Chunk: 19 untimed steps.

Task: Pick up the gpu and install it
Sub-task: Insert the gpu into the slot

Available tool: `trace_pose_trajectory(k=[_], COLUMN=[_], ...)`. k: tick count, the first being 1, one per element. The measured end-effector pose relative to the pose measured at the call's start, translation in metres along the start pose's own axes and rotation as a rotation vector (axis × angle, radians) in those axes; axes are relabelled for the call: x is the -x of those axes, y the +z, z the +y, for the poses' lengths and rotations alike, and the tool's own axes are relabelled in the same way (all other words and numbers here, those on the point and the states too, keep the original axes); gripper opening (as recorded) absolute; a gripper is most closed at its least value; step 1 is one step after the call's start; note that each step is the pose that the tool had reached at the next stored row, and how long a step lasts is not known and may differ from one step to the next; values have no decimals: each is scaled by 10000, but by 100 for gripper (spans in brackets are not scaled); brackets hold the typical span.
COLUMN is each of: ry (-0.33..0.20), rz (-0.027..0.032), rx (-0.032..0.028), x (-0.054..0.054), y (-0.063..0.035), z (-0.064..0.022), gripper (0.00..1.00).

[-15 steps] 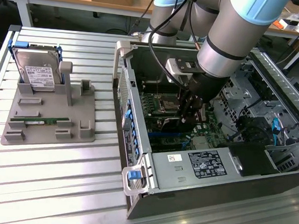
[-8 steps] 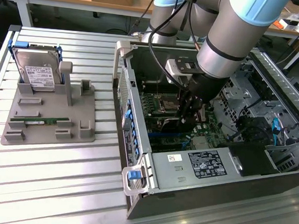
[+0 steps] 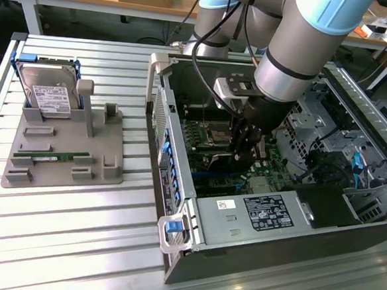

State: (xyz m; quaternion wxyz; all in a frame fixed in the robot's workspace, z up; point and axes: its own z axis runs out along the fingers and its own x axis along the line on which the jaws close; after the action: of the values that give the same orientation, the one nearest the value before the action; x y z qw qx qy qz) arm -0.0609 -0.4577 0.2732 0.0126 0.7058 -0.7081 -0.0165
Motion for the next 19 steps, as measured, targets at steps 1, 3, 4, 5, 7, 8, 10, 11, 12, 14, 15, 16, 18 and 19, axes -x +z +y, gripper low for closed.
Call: trace_pose_trajectory(k=[1,3,4,5,7,8,10,11,12,14,15,16,18,19], ry=[0,0,-1,0,0,0,0,0,0,0,0,-1,0,0], rz=[1,1,0,0,0,0,1,-3,-1,0,0,-1,1,0], rx=[0,0,0,0,0,0,-1,-3,-2,-2,-1,-2,-1,-2], x=[0,1,4,6,6,6,7,7,7,9,20,25,25,25], y=[4,6,8,8,8,8,-4,-4,-5,-4,-1,1,4,7], z=[0,-2,-3,-3,-3,-3,-2,-2,-2,-2,-2,-3,1,9], gripper=[26,26,26,26,26,26,26,26,26,26,26,26,26,26])
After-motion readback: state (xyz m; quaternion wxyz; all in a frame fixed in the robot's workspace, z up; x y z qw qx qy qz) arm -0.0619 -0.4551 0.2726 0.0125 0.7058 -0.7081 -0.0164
